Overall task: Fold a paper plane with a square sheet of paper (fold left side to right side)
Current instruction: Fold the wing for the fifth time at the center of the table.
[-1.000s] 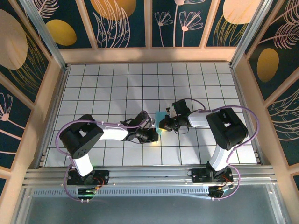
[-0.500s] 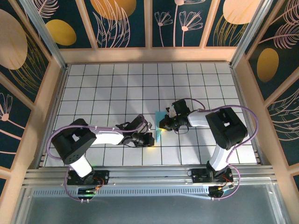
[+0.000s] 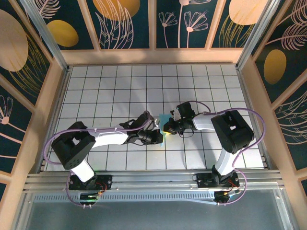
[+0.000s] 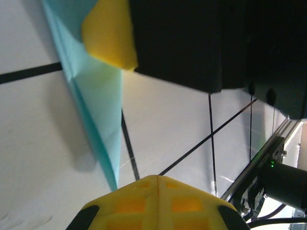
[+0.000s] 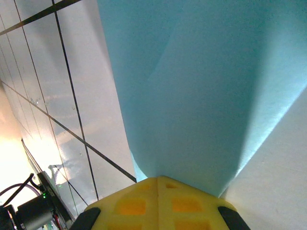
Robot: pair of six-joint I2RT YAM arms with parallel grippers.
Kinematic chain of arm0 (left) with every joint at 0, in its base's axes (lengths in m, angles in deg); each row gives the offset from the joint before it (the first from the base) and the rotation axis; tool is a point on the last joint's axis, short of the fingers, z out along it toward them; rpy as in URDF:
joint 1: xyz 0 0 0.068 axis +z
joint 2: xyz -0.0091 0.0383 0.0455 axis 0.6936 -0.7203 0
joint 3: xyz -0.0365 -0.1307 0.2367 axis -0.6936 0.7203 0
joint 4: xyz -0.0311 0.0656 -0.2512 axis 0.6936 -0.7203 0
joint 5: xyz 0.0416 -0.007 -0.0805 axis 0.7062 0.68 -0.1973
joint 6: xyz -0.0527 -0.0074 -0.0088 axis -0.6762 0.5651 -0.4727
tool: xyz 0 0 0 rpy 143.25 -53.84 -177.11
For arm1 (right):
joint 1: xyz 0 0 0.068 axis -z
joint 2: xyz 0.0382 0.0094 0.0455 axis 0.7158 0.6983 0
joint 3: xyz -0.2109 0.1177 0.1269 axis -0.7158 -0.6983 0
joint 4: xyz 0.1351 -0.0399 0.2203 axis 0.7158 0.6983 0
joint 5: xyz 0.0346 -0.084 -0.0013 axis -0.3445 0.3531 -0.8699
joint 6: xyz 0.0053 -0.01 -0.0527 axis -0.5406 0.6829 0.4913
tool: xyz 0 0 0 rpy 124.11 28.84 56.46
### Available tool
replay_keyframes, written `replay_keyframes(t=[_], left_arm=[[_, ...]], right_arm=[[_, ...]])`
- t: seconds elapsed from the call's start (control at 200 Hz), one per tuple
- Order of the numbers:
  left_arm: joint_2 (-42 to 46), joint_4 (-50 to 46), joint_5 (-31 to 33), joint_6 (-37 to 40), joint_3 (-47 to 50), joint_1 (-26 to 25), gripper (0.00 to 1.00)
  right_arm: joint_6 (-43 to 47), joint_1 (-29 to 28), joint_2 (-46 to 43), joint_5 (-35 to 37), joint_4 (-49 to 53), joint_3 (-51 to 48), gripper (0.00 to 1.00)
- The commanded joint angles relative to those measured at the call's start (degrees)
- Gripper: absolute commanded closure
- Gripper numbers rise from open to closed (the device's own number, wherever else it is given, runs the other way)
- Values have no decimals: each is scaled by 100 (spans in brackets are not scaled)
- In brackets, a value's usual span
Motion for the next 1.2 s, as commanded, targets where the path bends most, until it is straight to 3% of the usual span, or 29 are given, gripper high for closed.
replay_keyframes(t=[0.0, 0.751, 1.196], left_arm=[[-313, 99, -88, 96, -283, 20, 100], [-1209, 102, 89, 290, -673, 108, 100], [-915, -106, -44, 633, -126, -12, 100]], right_arm=[[128, -85, 426, 900, 669, -154, 100], [120, -98, 444, 891, 678, -143, 100], [167, -98, 529, 916, 747, -76, 100]])
